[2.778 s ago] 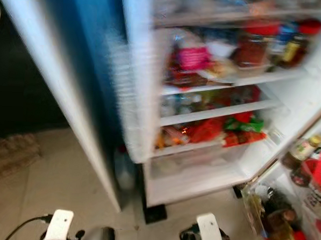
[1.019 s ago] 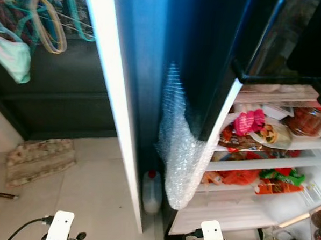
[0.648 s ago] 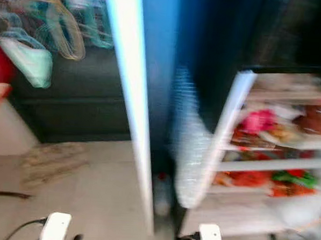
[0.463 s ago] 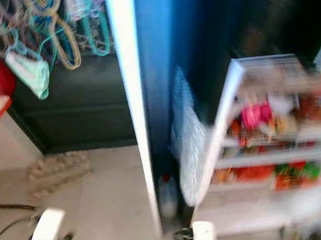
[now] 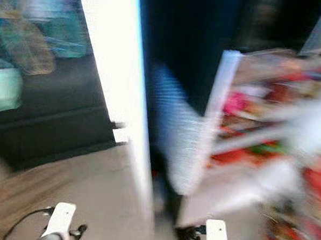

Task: Restocking fridge

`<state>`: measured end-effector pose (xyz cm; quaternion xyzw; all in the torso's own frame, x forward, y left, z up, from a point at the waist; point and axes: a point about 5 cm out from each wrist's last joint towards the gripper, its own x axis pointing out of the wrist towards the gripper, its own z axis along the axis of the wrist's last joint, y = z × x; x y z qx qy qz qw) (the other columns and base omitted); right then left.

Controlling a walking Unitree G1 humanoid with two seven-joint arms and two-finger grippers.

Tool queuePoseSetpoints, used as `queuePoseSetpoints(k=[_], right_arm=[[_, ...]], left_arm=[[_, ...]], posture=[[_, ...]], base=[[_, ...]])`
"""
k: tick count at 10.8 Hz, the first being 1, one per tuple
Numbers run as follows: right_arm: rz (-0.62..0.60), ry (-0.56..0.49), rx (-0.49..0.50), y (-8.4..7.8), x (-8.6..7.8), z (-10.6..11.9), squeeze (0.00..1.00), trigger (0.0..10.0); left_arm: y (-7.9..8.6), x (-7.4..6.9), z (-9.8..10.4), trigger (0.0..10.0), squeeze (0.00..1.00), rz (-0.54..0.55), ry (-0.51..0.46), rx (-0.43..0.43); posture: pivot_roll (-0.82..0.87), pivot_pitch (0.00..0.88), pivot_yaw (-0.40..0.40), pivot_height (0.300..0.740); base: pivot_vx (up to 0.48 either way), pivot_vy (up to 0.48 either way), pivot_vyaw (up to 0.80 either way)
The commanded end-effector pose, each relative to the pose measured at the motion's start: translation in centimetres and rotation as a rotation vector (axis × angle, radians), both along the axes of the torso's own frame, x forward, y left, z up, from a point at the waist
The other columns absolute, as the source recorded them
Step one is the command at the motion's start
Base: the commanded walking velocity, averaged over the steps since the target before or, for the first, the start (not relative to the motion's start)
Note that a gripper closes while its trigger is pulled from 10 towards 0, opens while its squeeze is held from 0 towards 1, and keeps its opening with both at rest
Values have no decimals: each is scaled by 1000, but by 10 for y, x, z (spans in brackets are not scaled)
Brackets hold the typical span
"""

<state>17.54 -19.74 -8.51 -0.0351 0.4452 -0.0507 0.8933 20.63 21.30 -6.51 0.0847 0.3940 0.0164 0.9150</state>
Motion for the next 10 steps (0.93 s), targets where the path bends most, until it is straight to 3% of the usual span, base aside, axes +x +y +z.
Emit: queuePoseSetpoints(k=[1, 4, 10], right_arm=[[51, 3, -9, 1, 5, 2, 0, 10000], [84, -22, -40, -9, 17, 10, 0, 10000], [64, -12, -16, -2, 11, 6, 0, 10000]], left_arm=[[0, -5, -3, 10000, 0, 26, 29, -2], [-12, -7, -7, 10000, 0, 44, 31, -26], [-6, -15, -10, 10000, 0, 12, 71, -4]], posture=[[-8, 43, -9, 740], [8, 38, -41, 740], [-7, 43, -1, 740]], base=[[0, 0, -712], [0, 0, -712], [0, 0, -709]])
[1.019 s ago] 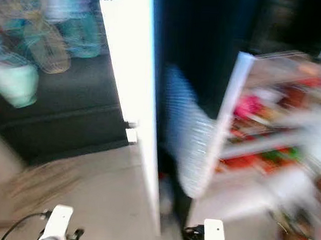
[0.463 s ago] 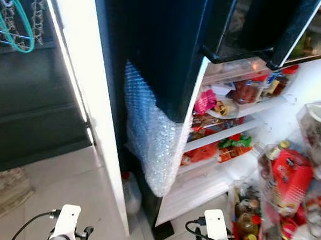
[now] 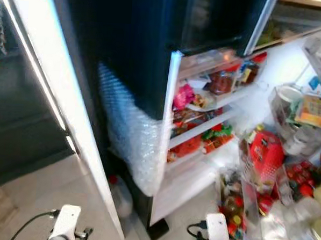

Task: Restocking fridge

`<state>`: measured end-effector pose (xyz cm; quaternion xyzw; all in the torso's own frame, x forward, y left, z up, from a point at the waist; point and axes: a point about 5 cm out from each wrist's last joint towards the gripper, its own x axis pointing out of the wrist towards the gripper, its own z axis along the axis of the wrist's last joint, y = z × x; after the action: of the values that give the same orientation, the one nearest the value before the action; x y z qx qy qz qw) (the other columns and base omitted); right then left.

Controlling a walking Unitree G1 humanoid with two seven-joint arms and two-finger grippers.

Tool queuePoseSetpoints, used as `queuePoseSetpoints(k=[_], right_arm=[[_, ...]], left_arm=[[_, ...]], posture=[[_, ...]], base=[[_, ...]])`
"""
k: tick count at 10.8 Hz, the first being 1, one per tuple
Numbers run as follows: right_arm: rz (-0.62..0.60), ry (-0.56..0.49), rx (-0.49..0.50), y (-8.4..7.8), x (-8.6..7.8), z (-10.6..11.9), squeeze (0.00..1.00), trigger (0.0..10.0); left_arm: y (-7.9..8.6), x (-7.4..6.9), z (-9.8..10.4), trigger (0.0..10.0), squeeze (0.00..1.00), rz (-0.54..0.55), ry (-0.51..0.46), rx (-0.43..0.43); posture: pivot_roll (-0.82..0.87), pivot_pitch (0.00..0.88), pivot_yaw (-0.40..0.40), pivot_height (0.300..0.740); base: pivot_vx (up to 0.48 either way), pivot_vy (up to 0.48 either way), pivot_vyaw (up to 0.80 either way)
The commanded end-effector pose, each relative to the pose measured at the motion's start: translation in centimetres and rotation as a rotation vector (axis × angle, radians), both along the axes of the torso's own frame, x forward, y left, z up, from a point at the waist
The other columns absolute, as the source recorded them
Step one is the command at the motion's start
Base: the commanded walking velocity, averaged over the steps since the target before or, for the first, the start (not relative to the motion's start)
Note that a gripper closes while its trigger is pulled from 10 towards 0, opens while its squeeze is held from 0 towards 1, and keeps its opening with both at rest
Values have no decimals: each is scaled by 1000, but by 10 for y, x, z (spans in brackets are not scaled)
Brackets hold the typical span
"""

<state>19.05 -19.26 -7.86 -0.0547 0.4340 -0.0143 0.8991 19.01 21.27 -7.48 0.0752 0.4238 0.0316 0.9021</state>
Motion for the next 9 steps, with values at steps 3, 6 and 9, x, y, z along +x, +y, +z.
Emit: queuePoseSetpoints(k=[3, 6, 9], right_arm=[[-22, 15, -14, -8, -5, -1, 0, 10000], [-14, 17, 1, -4, -3, -1, 0, 10000], [-1, 11, 19, 7, -3, -3, 0, 10000]], left_arm=[[-5, -8, -5, 10000, 0, -37, 44, -1], [-5, -13, -8, 10000, 0, -54, 60, 11], [-4, -13, -8, 10000, 0, -57, 68, 16]], posture=[[-15, 38, 6, 740], [-4, 15, 14, 740], [-3, 22, 18, 740]], base=[[0, 0, -704], [0, 0, -660], [0, 0, 0]])
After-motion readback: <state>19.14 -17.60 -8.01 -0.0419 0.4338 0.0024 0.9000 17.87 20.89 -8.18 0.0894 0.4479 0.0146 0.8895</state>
